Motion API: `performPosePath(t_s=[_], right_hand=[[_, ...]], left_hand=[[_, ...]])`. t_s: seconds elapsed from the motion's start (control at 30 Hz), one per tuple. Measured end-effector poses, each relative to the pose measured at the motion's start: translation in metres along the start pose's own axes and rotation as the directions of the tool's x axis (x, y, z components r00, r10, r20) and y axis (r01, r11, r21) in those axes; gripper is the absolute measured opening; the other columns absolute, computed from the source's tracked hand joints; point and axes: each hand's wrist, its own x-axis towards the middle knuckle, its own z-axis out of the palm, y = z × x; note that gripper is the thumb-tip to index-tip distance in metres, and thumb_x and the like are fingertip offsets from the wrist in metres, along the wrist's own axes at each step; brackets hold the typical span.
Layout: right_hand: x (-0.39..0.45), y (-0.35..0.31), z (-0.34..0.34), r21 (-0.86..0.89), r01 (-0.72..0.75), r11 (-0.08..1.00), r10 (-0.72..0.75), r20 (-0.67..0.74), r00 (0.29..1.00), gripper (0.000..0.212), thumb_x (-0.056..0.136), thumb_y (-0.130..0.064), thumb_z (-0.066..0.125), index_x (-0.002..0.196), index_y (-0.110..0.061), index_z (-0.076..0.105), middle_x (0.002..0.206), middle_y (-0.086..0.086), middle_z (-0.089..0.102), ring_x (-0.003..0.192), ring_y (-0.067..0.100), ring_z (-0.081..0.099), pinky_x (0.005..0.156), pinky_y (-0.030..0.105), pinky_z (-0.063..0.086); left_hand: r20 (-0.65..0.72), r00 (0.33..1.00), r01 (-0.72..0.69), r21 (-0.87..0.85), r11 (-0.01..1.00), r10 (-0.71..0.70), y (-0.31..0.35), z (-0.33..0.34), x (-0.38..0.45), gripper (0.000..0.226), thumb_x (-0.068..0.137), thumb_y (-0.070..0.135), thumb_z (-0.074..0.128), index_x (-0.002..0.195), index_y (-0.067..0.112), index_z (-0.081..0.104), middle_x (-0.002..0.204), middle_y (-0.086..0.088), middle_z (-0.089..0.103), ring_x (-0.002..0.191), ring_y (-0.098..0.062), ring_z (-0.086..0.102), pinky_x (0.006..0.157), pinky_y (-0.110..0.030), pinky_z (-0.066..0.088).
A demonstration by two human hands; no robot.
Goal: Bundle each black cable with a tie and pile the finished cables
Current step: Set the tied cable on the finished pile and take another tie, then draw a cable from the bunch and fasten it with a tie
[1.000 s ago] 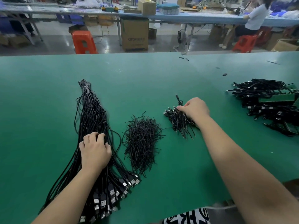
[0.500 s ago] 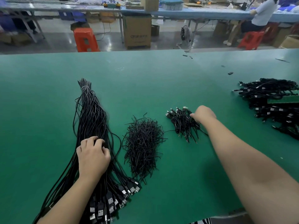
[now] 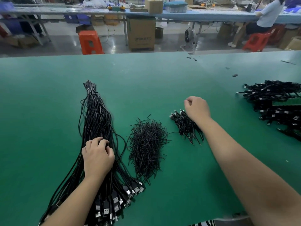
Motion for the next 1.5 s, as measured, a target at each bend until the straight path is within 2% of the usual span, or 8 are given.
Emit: performPosePath(t_s=[0.2,0.37,0.5,0.77,0.97,1.07,1.37,1.5], right_hand=[[-0.097,-0.107,0.022,0.175,0.410,0.895,-0.444,0.445,0.778,0.026,0.101,-0.032,0.052,0.119,-0.025,0.069,0.109,-0.007,0.073,0.061,-0.002,0.055,0.063,0.022,0.053],[-0.163,-0.144,0.072,0.097,0.683,0.724,-0.547,0.684,0.483,0.041,0.102,-0.023,0.052,0.142,-0.031,0.052,0.125,0.003,0.065,0.105,0.024,0.062,0.084,0.040,0.056],[-0.185,-0.148,0.098,0.040,0.778,0.627,-0.555,0.723,0.411,0.045,0.102,-0.019,0.050,0.146,-0.028,0.047,0.120,0.009,0.057,0.101,0.031,0.062,0.079,0.046,0.055],[-0.187,-0.136,0.103,0.091,0.803,0.589,-0.708,0.538,0.458,0.027,0.103,-0.031,0.051,0.122,-0.016,0.062,0.108,0.008,0.061,0.094,0.032,0.063,0.077,0.043,0.053],[-0.184,-0.131,0.093,0.361,0.435,0.825,-0.548,0.325,0.771,0.024,0.104,-0.035,0.046,0.106,-0.016,0.060,0.080,0.002,0.066,0.060,0.015,0.051,0.060,0.033,0.040],[-0.182,-0.132,0.079,0.532,0.278,0.800,-0.461,0.249,0.852,0.031,0.105,-0.041,0.043,0.097,-0.019,0.064,0.078,-0.001,0.068,0.059,0.013,0.055,0.060,0.037,0.047],[-0.178,-0.127,0.031,0.882,-0.074,0.466,-0.291,0.232,0.928,0.044,0.110,-0.034,0.035,0.078,-0.017,0.060,0.089,0.003,0.074,0.104,0.017,0.068,0.101,0.031,0.043],[-0.169,-0.129,-0.005,0.970,-0.243,0.020,-0.276,0.239,0.931,0.039,0.098,-0.046,0.045,0.076,-0.016,0.056,0.057,0.001,0.042,0.058,0.019,0.056,0.085,0.038,0.058]], left_hand=[[-0.013,0.998,0.053,-0.172,0.984,-0.056,-0.003,-0.002,0.003,0.025,0.089,0.007,0.058,0.109,0.014,0.071,0.113,-0.002,0.069,0.114,-0.027,0.049,0.097,-0.046,0.039],[0.003,0.980,0.177,-0.476,0.861,-0.200,-0.011,-0.008,0.008,0.032,0.091,-0.003,0.049,0.109,0.011,0.072,0.102,-0.014,0.068,0.114,-0.032,0.050,0.096,-0.045,0.041],[0.054,0.960,0.260,-0.546,0.796,-0.276,-0.016,-0.010,0.010,0.032,0.094,0.003,0.046,0.109,0.016,0.071,0.111,-0.014,0.065,0.111,-0.031,0.055,0.095,-0.041,0.042],[0.074,0.951,0.283,-0.590,0.756,-0.299,-0.018,-0.009,0.011,0.028,0.096,0.010,0.046,0.106,0.019,0.071,0.102,-0.010,0.067,0.104,-0.031,0.057,0.093,-0.045,0.046],[0.036,0.976,0.194,-0.601,0.775,-0.216,-0.018,-0.013,0.009,0.026,0.093,0.019,0.049,0.103,0.015,0.073,0.089,-0.008,0.068,0.094,-0.034,0.061,0.075,-0.040,0.048],[-0.040,0.999,0.007,-0.440,0.898,-0.027,-0.011,-0.014,0.001,0.037,0.086,0.030,0.053,0.115,0.018,0.074,0.109,-0.004,0.069,0.109,-0.029,0.058,0.095,-0.046,0.044],[-0.044,0.954,-0.299,-0.039,0.953,0.298,-0.011,0.000,-0.006,0.046,0.086,0.048,0.047,0.123,0.032,0.069,0.134,-0.007,0.056,0.120,-0.028,0.048,0.100,-0.049,0.033],[-0.041,0.973,-0.229,-0.087,0.969,0.227,-0.010,0.001,-0.006,0.043,0.089,0.039,0.051,0.120,0.017,0.070,0.126,-0.007,0.059,0.118,-0.028,0.052,0.100,-0.049,0.039]])
